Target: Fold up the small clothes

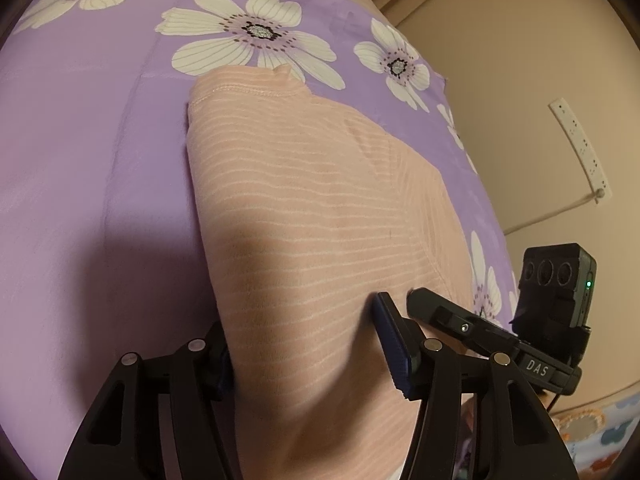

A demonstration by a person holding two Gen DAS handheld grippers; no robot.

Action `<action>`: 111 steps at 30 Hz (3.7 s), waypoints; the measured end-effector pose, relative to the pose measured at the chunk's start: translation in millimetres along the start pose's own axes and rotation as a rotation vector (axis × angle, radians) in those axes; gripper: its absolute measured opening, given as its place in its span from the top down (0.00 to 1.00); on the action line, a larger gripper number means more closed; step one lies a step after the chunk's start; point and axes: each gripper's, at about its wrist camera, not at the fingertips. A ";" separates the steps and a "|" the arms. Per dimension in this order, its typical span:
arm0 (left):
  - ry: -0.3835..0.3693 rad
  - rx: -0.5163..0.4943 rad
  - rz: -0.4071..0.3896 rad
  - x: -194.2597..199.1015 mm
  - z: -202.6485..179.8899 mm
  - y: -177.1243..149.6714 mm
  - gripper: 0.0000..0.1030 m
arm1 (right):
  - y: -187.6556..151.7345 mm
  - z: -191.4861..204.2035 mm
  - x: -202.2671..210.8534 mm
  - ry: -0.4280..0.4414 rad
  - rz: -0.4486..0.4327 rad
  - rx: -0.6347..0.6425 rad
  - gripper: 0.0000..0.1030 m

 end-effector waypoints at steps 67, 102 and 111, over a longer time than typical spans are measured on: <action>0.194 -0.109 -0.078 18.9 -37.5 -14.4 0.63 | -20.5 56.9 24.7 -0.224 -0.093 0.140 0.75; 0.186 -0.080 -0.112 50.5 -28.0 -44.4 0.63 | -42.5 93.7 26.0 -0.234 -0.080 0.201 0.75; 0.185 -0.068 -0.127 61.1 -23.2 -53.5 0.63 | -47.0 106.5 23.9 -0.234 -0.075 0.223 0.75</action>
Point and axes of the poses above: each gripper's, at about its wrist camera, not at the fingertips, and x roughly against the way its jaws point, z to its left, y to its top, and after that the axes turned 11 degrees about z, right-handed
